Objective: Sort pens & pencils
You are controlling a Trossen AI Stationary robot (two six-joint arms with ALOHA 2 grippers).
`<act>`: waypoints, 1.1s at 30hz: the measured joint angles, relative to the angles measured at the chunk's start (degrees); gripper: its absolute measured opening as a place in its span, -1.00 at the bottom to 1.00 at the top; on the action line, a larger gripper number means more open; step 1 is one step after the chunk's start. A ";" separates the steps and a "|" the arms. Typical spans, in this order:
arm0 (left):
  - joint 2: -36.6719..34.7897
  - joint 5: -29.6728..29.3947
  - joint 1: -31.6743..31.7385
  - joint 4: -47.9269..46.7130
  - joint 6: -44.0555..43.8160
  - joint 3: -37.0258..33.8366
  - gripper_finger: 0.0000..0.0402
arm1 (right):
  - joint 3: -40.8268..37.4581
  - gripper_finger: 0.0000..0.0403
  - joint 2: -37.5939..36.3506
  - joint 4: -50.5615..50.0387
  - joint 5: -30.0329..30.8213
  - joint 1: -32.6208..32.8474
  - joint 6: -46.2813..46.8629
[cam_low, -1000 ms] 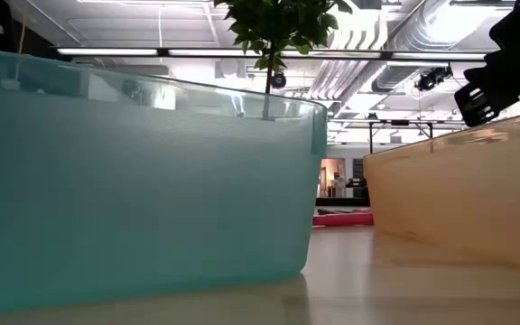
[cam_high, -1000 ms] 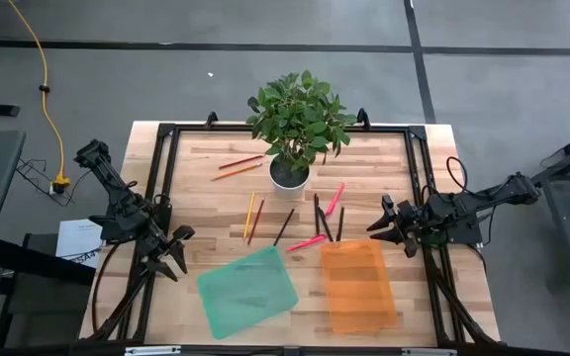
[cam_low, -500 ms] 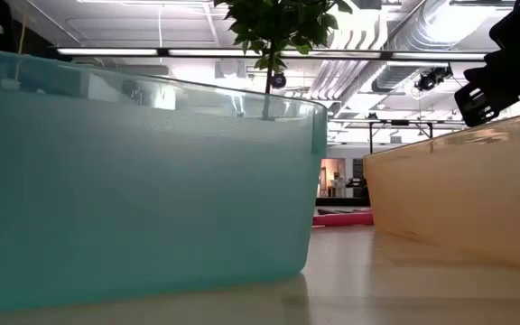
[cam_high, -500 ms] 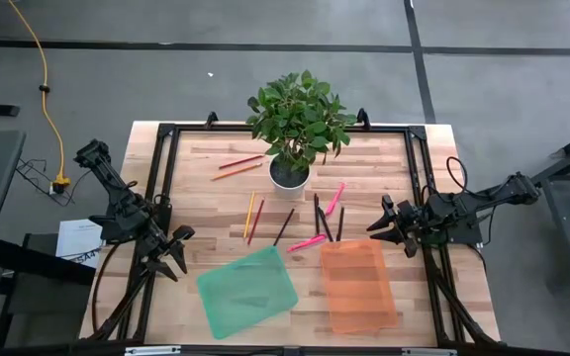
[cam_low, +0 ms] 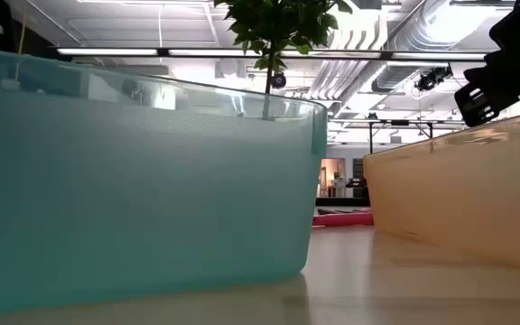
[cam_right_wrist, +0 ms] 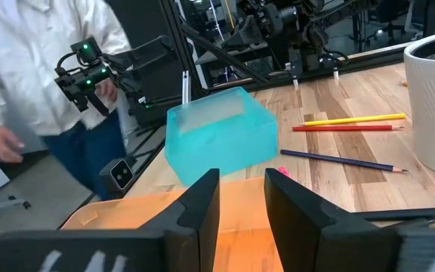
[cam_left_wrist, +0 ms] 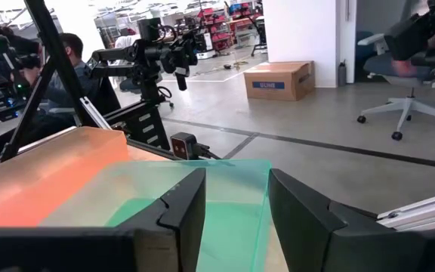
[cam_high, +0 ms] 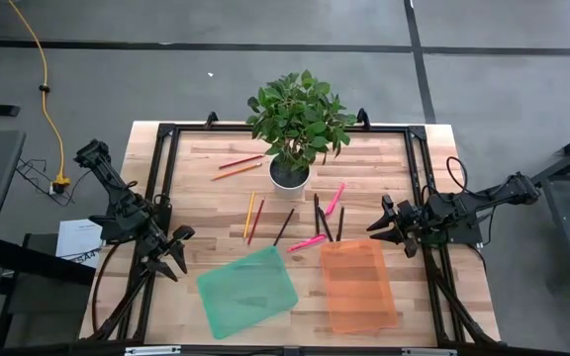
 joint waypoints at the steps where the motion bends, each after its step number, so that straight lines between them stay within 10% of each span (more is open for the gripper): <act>1: 0.00 0.00 0.00 0.00 0.02 0.00 -0.33 | 0.00 -0.52 0.01 0.00 0.00 0.00 -0.04; 33: 0.00 -0.02 0.00 0.00 0.01 -0.01 -0.33 | 0.00 -0.52 0.02 7.94 3.42 0.00 1.45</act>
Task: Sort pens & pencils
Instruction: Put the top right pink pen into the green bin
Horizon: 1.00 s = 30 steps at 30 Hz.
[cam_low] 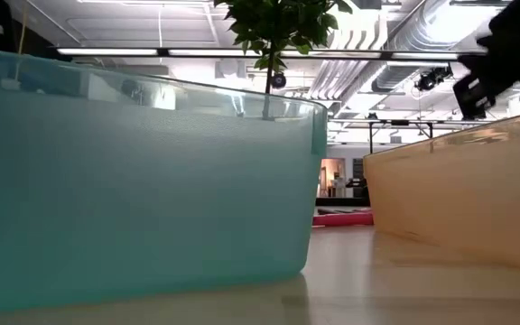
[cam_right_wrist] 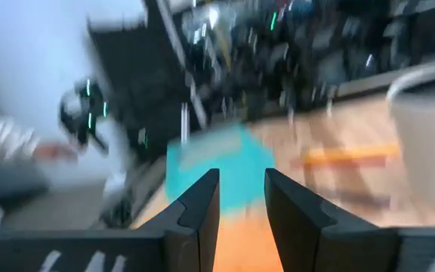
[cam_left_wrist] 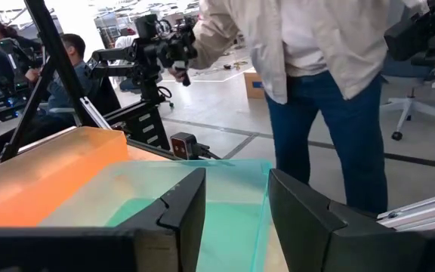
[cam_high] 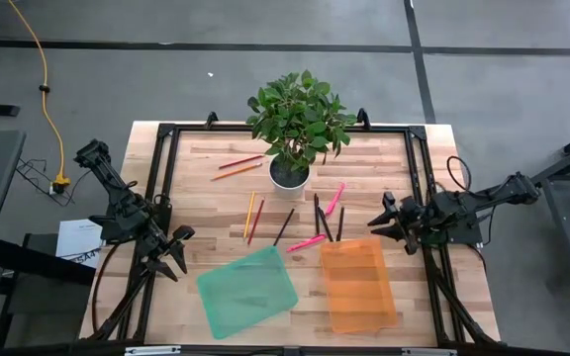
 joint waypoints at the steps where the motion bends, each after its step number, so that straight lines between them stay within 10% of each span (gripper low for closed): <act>1: 0.00 0.00 0.00 0.00 0.01 -0.01 -0.33 | 0.00 -0.52 0.00 2.97 0.58 0.00 1.30; 15: 0.00 0.02 0.00 0.00 0.01 0.01 -0.33 | 0.00 -0.52 -0.02 44.77 5.16 -0.02 4.65; 30: 0.02 0.01 0.00 0.00 -0.01 0.01 -0.33 | 0.00 -0.52 0.02 48.40 6.97 -0.02 3.90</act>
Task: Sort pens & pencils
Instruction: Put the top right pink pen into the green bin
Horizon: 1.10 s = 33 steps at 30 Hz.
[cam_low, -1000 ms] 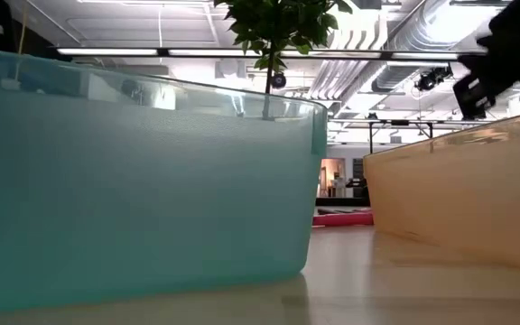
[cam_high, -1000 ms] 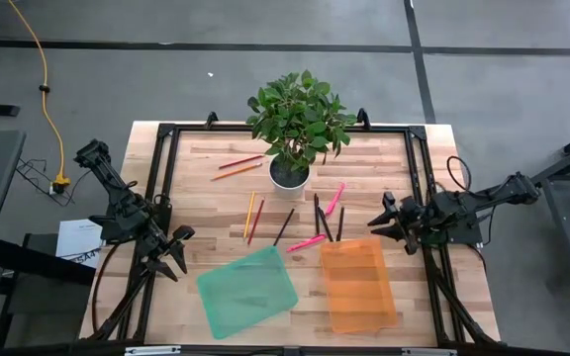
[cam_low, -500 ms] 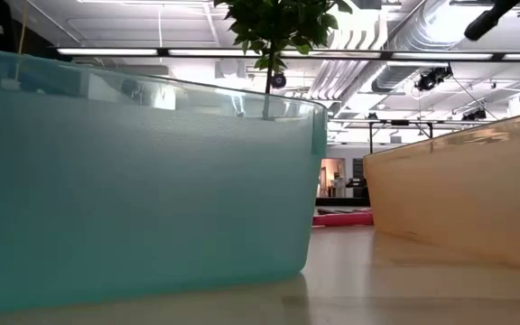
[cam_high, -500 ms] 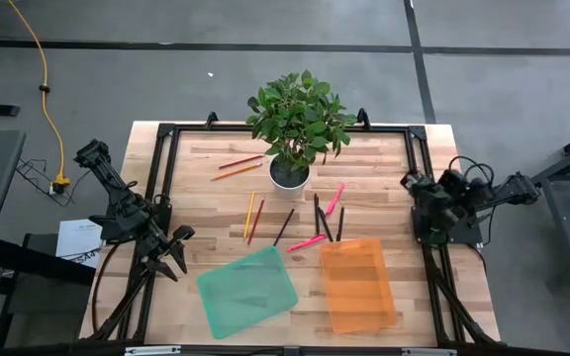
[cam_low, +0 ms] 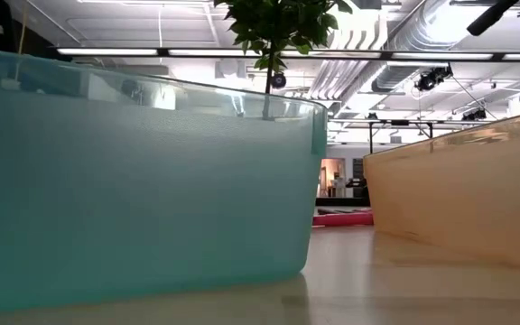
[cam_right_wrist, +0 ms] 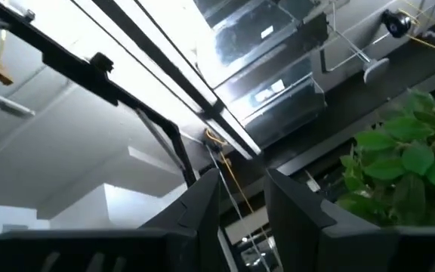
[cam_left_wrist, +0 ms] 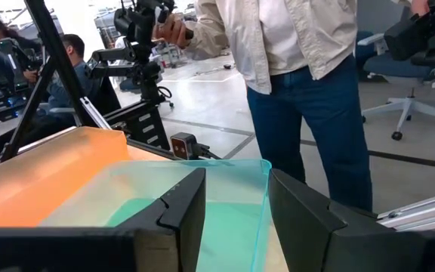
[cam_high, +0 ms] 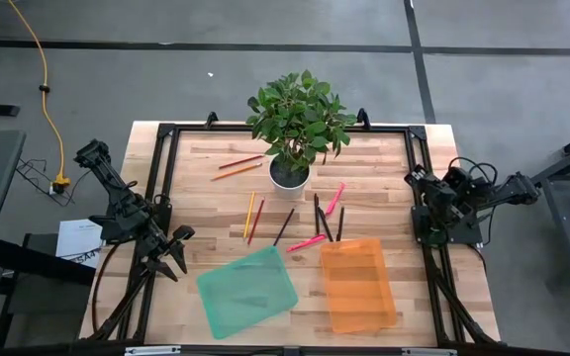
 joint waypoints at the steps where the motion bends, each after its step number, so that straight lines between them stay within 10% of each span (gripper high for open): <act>1: -0.01 -0.01 0.00 0.00 0.01 -0.02 -0.33 | 0.00 -0.52 -0.02 0.10 1.82 0.02 0.09; 7: -0.02 0.01 0.00 0.00 0.01 -0.01 -0.33 | 0.00 -0.52 -0.02 0.95 15.21 0.00 3.78; 14: -0.02 0.01 0.02 0.00 0.01 0.00 -0.33 | 6.83 -0.52 0.39 1.11 11.69 -0.57 -1.19; 21: -0.01 0.00 0.00 0.00 0.00 -0.01 -0.33 | 29.51 -0.52 10.97 -38.50 14.33 -0.59 -9.02; 33: 0.00 0.01 0.00 0.00 0.01 -0.02 -0.33 | 63.61 -0.52 43.69 -78.27 19.87 -0.59 -1.68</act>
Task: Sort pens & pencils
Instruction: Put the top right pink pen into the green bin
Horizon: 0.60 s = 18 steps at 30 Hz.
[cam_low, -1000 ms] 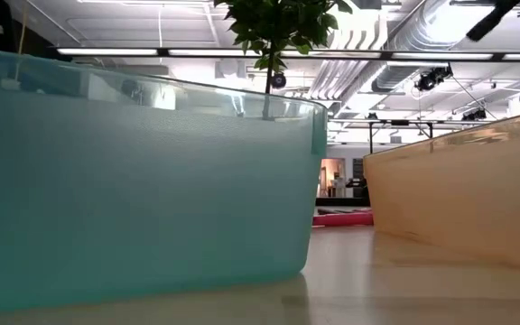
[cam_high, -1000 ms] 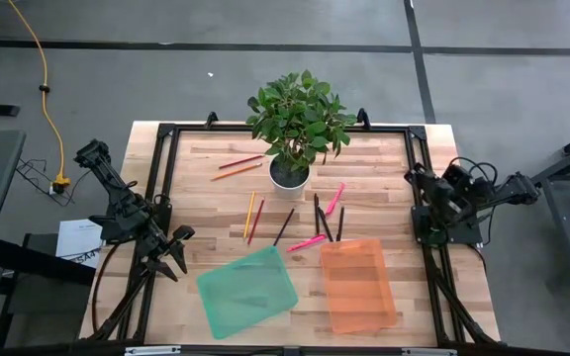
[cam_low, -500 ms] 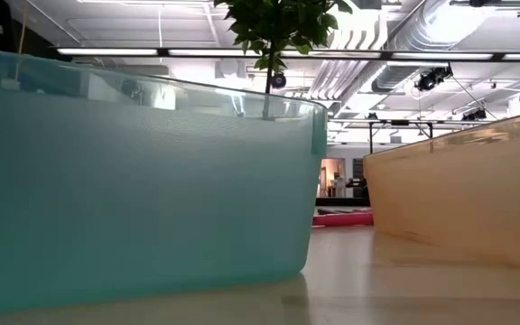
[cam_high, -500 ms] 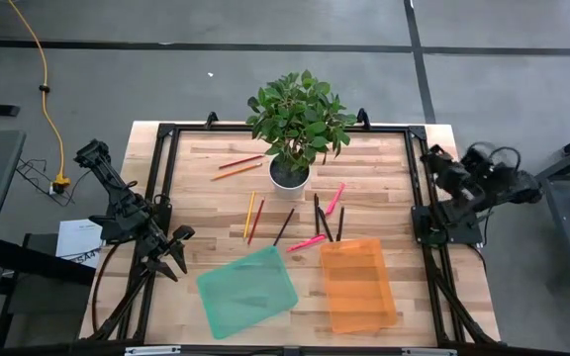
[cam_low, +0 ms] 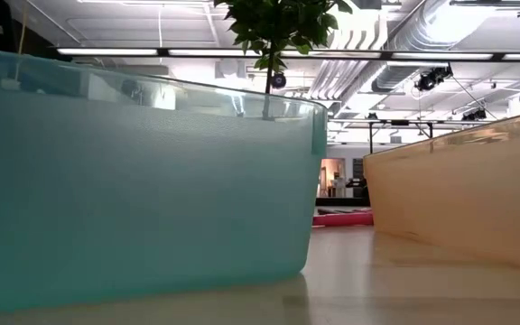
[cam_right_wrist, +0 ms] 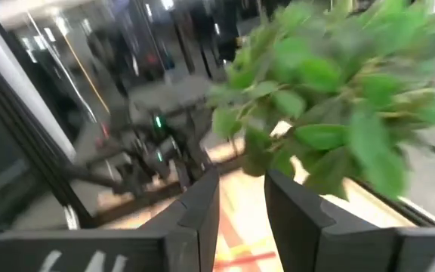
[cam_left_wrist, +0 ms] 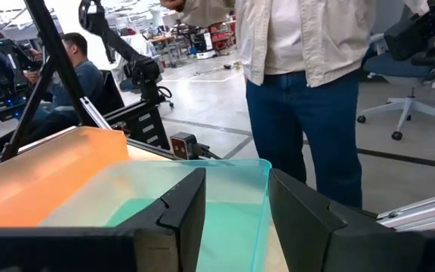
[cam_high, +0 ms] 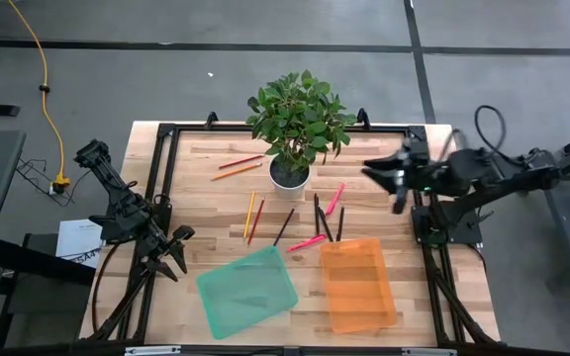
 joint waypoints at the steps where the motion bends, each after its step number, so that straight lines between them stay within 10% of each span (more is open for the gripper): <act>1: 0.00 0.00 0.00 0.00 0.00 0.01 -0.33 | 2.47 -0.52 2.46 -1.38 -0.02 0.00 -0.02; 18: 0.00 -0.19 0.00 0.00 5.89 0.01 -0.33 | 34.88 -0.52 30.40 -21.72 1.29 -0.11 4.68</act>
